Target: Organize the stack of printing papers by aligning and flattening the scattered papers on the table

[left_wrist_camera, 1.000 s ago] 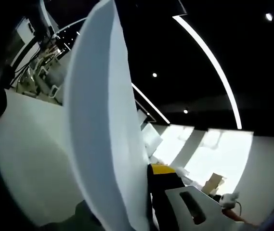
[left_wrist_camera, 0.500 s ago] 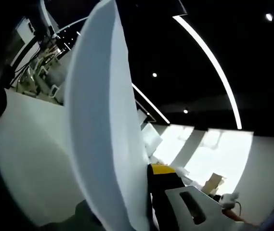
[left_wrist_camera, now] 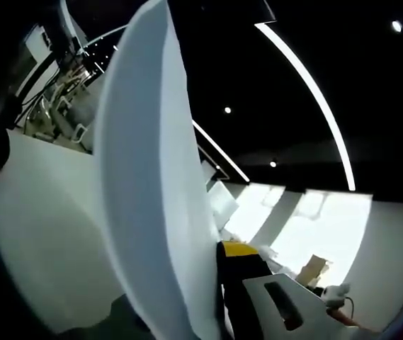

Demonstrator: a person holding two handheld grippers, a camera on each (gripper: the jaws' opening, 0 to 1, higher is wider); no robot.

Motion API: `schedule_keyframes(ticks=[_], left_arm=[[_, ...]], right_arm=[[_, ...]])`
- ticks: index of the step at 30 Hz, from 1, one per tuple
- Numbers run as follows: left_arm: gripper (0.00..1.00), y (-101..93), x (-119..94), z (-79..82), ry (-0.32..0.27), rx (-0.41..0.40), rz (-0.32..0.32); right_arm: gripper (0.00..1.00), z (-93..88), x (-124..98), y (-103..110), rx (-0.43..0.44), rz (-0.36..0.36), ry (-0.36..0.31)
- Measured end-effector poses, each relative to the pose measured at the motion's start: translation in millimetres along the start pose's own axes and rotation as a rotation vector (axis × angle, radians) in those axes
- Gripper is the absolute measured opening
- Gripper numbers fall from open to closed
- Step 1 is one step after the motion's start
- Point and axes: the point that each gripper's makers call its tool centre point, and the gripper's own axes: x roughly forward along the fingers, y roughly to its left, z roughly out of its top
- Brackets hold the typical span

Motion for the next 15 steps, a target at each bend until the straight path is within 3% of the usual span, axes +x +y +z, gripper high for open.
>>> schedule_keyframes(ticks=[15], left_arm=[[0.07,-1.6,0.0,-0.9,-0.002,-0.005,-0.006]], right_arm=[[0.88,-6.2,2.0,-1.8,-0.037,-0.021,0.036]])
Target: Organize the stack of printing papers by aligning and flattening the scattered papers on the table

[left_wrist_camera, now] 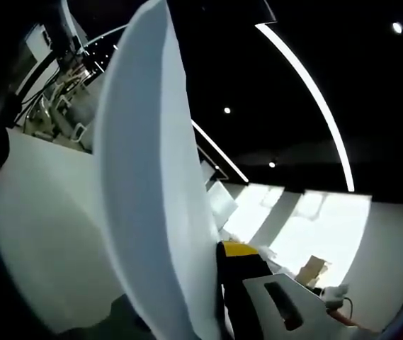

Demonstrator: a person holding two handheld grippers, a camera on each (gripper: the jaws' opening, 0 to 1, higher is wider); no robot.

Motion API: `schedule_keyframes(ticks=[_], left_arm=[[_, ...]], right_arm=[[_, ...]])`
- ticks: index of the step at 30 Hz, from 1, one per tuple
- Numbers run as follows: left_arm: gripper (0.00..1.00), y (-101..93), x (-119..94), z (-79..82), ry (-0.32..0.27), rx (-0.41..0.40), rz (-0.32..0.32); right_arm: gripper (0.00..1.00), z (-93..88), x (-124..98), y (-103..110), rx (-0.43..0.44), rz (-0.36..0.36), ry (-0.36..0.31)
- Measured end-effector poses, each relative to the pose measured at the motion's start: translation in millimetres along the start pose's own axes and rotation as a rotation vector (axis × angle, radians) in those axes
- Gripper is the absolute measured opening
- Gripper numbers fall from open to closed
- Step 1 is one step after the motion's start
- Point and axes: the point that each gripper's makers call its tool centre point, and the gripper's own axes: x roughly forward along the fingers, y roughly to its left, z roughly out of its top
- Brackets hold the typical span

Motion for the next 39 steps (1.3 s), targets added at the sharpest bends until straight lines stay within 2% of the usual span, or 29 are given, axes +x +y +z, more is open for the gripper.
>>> schedule_keyframes(ticks=[10,25,39], left_arm=[[0.07,-0.1,1,-0.2,0.001,-0.001,-0.001],[0.07,-0.4,1,-0.4,0.001,-0.002,-0.002],[0.07,1.0,0,0.6,0.001,-0.002,-0.003]], right_arm=[[0.86,-1.5,2,-1,-0.012,-0.012,0.014],[0.6,1.2,1,14,-0.063,0.057,-0.015],[0.52,3.9,-1,17,-0.115,0.067,-0.038]])
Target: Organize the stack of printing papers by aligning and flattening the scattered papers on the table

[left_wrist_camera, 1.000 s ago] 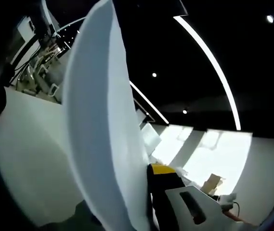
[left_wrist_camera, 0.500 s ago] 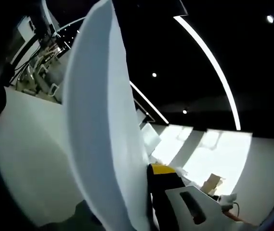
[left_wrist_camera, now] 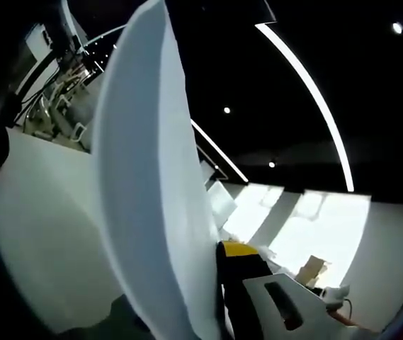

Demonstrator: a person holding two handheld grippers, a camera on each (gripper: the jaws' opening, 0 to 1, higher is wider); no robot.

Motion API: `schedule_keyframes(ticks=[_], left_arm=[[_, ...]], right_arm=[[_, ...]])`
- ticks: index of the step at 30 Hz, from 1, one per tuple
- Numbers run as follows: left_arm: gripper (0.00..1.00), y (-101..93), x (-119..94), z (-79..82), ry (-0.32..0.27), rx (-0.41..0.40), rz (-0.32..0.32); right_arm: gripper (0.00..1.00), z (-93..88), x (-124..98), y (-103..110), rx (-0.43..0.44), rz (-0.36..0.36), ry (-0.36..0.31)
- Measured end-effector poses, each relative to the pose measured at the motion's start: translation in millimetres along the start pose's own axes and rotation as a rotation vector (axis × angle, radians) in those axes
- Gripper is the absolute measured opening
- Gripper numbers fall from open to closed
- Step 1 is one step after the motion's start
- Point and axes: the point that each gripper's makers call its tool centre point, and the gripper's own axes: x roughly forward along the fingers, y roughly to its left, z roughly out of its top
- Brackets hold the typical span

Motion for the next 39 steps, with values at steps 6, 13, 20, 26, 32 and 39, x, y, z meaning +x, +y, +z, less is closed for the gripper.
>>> schedule_keyframes(ticks=[6,13,20,26,32,39], left_arm=[[0.07,0.0,-0.3,0.3,0.0,-0.001,-0.001],[0.07,-1.7,-0.6,-0.1,-0.001,-0.001,-0.002],[0.07,-2.6,-1.0,0.4,-0.002,-0.005,-0.005],[0.07,-1.8,-1.0,1.2,-0.004,-0.007,-0.007],[0.07,-0.4,-0.9,1.9,-0.003,-0.008,-0.007],[0.07,-0.2,-0.8,1.5,-0.003,-0.007,-0.006]], right_arm=[[0.52,0.3,-0.5,-0.6,-0.007,-0.005,-0.003],[0.5,1.3,-0.4,-0.6,-0.022,-0.008,-0.008],[0.46,2.3,-0.7,-1.2,-0.043,-0.01,-0.016],[0.41,3.1,-1.0,-2.6,-0.062,-0.017,-0.021],[0.37,3.2,-0.6,-2.4,-0.075,-0.017,-0.023],[0.32,3.4,-0.5,-1.7,-0.091,-0.018,-0.026]])
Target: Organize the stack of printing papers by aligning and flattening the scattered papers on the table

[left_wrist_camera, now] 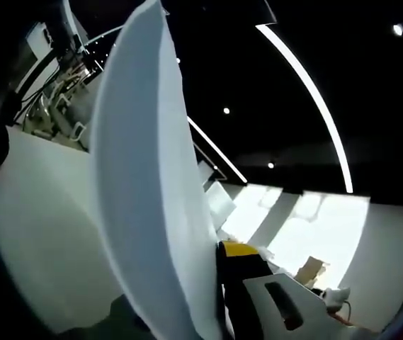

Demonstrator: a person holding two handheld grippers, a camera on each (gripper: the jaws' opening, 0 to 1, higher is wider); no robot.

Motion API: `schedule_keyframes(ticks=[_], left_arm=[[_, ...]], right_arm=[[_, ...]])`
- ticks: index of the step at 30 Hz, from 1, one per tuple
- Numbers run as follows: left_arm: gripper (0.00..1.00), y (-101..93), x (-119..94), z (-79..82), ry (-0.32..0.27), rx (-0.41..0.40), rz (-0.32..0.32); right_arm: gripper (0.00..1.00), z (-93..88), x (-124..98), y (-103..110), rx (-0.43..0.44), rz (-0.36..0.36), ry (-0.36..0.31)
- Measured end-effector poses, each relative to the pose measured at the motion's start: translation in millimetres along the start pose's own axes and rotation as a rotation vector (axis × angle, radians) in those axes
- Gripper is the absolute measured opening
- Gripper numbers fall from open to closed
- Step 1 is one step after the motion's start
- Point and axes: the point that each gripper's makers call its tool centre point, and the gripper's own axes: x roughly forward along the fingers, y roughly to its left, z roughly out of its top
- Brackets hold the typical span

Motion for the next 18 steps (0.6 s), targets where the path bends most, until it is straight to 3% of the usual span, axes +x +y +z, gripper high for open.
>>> schedule_keyframes(ticks=[11,18], left_arm=[[0.07,-1.9,0.2,-2.0,0.002,0.001,0.0],[0.07,-1.4,0.2,-1.9,0.002,0.001,0.0]], right_arm=[[0.19,1.2,1.3,8.8,-0.058,0.033,-0.005],[0.17,2.7,1.6,8.8,-0.058,0.038,-0.004]])
